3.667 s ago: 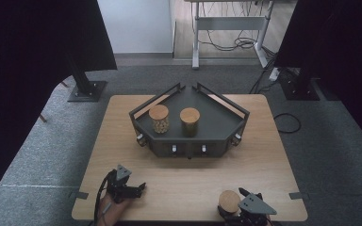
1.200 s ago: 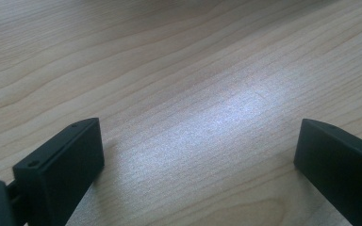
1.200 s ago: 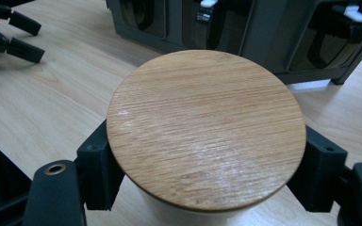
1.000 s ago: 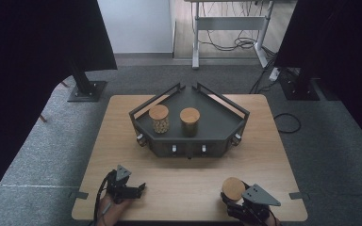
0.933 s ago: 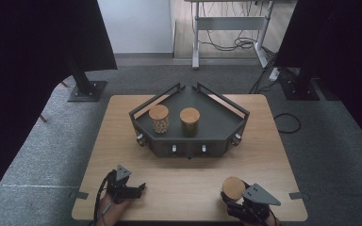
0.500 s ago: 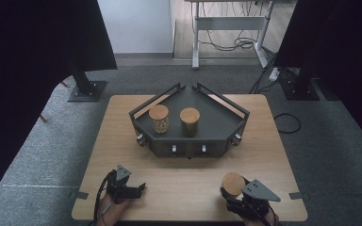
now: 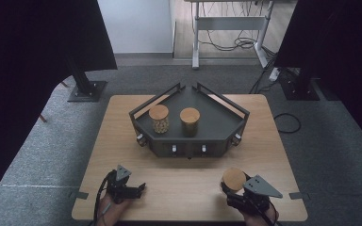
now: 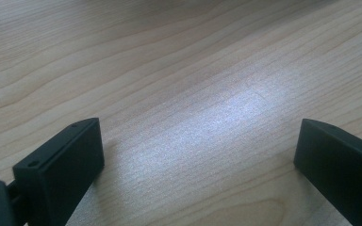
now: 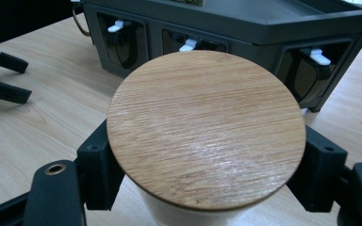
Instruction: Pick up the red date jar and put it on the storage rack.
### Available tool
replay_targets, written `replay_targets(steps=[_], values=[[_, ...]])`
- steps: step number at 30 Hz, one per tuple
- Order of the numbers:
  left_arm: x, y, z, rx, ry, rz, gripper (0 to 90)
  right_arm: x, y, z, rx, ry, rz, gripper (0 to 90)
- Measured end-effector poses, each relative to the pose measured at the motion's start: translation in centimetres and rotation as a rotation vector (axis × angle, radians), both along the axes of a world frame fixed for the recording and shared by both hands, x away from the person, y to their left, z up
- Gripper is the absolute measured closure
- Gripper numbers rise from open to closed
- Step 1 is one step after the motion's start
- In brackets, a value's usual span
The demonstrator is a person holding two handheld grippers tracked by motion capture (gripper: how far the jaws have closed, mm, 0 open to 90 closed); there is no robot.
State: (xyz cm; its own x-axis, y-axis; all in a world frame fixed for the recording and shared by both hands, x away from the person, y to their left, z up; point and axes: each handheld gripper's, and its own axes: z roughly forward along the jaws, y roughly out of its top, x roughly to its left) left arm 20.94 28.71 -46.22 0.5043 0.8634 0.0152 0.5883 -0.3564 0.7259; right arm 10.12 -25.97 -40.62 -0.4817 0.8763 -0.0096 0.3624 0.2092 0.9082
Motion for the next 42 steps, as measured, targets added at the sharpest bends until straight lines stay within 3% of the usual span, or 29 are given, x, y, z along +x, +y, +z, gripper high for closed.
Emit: replay_targets(steps=[13,42], values=[[0.0,0.0,0.0,0.0,0.0,-0.001,1.8,0.7,0.4,0.7,0.009,-0.025,-0.003,24.9],[0.0,0.0,0.0,0.0,0.0,-0.002,1.8,3.5,0.4,2.0,0.025,-0.022,-0.03,24.9]])
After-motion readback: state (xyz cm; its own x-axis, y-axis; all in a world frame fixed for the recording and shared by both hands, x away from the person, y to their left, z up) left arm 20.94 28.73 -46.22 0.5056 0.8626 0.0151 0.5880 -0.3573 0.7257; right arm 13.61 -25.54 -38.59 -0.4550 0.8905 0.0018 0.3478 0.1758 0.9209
